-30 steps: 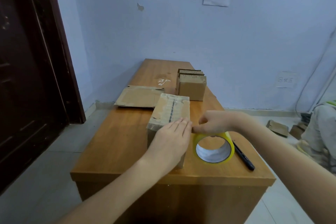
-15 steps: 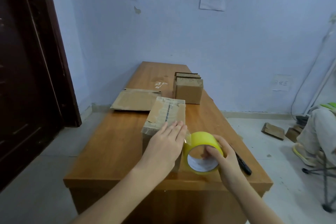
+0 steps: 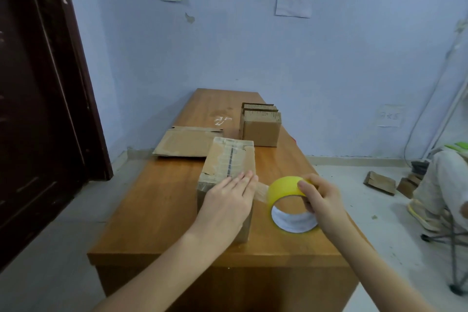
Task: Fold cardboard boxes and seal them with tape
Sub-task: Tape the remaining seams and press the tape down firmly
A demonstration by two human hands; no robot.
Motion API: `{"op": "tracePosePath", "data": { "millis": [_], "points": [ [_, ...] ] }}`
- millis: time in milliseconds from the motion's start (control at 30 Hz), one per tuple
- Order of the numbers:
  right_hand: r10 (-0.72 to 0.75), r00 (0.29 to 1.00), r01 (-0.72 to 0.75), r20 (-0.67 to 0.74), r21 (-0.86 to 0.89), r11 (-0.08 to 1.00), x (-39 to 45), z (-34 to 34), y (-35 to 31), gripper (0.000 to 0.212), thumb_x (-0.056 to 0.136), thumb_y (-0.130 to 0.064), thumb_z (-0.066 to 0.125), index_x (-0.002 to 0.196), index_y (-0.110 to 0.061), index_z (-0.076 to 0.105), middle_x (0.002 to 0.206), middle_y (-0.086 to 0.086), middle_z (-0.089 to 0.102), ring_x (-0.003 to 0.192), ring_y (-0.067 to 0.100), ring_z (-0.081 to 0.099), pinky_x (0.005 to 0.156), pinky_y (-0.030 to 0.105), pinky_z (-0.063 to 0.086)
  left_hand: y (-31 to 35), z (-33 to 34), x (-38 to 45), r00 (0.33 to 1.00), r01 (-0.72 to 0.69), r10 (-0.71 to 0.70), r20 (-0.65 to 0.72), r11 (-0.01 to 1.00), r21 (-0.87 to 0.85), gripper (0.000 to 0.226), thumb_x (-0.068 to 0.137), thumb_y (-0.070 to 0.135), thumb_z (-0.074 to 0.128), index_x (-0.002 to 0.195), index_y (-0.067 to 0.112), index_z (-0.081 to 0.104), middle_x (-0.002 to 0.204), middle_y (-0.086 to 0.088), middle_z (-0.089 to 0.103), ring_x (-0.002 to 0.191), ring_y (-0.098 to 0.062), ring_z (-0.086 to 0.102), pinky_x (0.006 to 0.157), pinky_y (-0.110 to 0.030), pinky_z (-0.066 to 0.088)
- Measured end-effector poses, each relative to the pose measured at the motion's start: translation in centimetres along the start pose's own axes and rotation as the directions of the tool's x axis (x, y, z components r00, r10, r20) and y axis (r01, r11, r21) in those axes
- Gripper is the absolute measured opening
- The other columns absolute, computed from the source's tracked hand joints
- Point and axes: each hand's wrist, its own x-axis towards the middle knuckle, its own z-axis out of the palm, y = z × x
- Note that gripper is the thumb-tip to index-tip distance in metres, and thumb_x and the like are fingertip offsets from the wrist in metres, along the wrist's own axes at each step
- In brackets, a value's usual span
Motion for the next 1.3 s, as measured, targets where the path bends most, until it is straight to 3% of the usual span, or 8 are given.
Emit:
{"op": "tracePosePath", "data": {
  "millis": [167, 300, 467, 633, 767, 900, 1133, 1300],
  "points": [
    [-0.095, 0.995, 0.092, -0.015, -0.125, 0.988, -0.3, -0.5, 0.2, 0.039, 0.069, -0.046, 0.05, 0.066, -0.008, 0.057, 0.051, -0.006, 0.047, 0.051, 0.006, 0.045, 0.052, 0.014, 0.035, -0.1, -0.5, -0.1, 1.0, 0.022, -0.022, 0.022, 1.0, -0.013, 0.073, 0.041, 0.007, 0.093, 0.111, 0.005, 0.07, 0.11, -0.009, 0.07, 0.098, -0.016, 0.069, 0.081, -0.03, 0.057],
    [-0.054, 0.996, 0.078, 0.077, -0.363, 0.928, -1.4, -2.4, 2.3, 0.045, 0.074, -0.039, 0.063, 0.069, 0.005, 0.059, 0.062, 0.02, 0.054, 0.056, 0.021, 0.051, 0.057, 0.039, 0.044, -0.1, -0.8, 0.0, 0.998, 0.021, -0.018, 0.066, 0.999, -0.046, 0.075, 0.041, 0.012, 0.094, 0.112, 0.01, 0.069, 0.111, -0.004, 0.07, 0.1, -0.013, 0.068, 0.085, -0.029, 0.053],
    [-0.035, 0.977, 0.161, 0.21, -0.619, 0.769, -0.4, -2.5, 2.3, 0.045, 0.073, -0.062, 0.043, 0.075, -0.023, 0.066, 0.06, -0.001, 0.06, 0.058, 0.01, 0.057, 0.056, 0.031, 0.048, 0.1, -0.9, -0.1, 0.995, 0.078, -0.074, 0.069, 0.996, -0.05, 0.072, 0.045, 0.013, 0.094, 0.112, 0.011, 0.069, 0.111, -0.004, 0.069, 0.099, -0.013, 0.068, 0.084, -0.028, 0.051],
    [0.0, 0.902, 0.359, 0.432, -0.751, 0.554, 1.4, -2.1, 1.4, 0.08, 0.078, -0.075, 0.007, 0.115, -0.031, 0.063, 0.098, -0.012, 0.068, 0.084, 0.007, 0.062, 0.073, 0.031, 0.051, 0.8, -1.2, 0.2, 0.986, 0.139, -0.138, 0.091, 0.99, -0.006, 0.077, 0.037, 0.007, 0.094, 0.11, 0.004, 0.069, 0.108, -0.01, 0.07, 0.096, -0.018, 0.069, 0.077, -0.034, 0.057],
    [0.103, 0.832, 0.491, 0.545, -0.81, 0.321, 1.7, -1.1, 1.1, 0.087, 0.078, -0.065, -0.006, 0.138, -0.026, 0.044, 0.115, -0.007, 0.06, 0.104, 0.013, 0.055, 0.085, 0.027, 0.039, 0.8, -1.4, 0.5, 0.987, 0.142, -0.14, 0.075, 0.99, -0.023, 0.061, 0.06, 0.011, 0.088, 0.117, 0.006, 0.066, 0.117, -0.009, 0.066, 0.105, -0.016, 0.066, 0.086, -0.029, 0.052],
    [0.204, 0.867, 0.419, 0.456, -0.886, 0.2, 1.1, 0.7, -0.8, 0.057, 0.1, -0.048, 0.02, 0.146, -0.016, 0.03, 0.136, 0.003, 0.046, 0.123, 0.02, 0.044, 0.099, 0.031, 0.034, 0.6, -2.0, 0.7, 0.986, 0.099, -0.096, 0.136, 0.995, -0.017, 0.05, 0.104, 0.019, 0.033, 0.15, 0.015, 0.017, 0.156, -0.001, 0.021, 0.143, -0.01, 0.022, 0.113, -0.023, 0.019],
    [0.037, 0.912, 0.243, 0.409, -0.61, 0.754, -1.9, 5.6, -2.9, 0.058, 0.099, -0.019, 0.036, 0.152, -0.015, 0.014, 0.159, -0.002, 0.016, 0.145, 0.009, 0.013, 0.115, 0.017, 0.008, 0.3, -2.3, 0.8, 0.991, 0.072, -0.074, 0.112, 0.997, 0.023, 0.052, 0.103, 0.025, 0.034, 0.151, 0.022, 0.013, 0.157, 0.004, 0.019, 0.142, -0.006, 0.02, 0.113, -0.024, 0.025],
    [0.093, 0.949, 0.13, 0.301, -0.643, 0.754, -3.1, 7.1, -1.3, 0.075, 0.081, -0.04, 0.021, 0.15, -0.011, 0.024, 0.157, 0.002, 0.024, 0.146, 0.014, 0.015, 0.117, 0.02, 0.001, 0.0, -2.3, 0.7, 0.99, 0.077, -0.076, 0.117, 0.997, -0.005, 0.05, 0.104, 0.028, 0.032, 0.151, 0.024, 0.014, 0.156, 0.007, 0.02, 0.142, -0.003, 0.02, 0.11, -0.023, 0.029]
  ]
}}
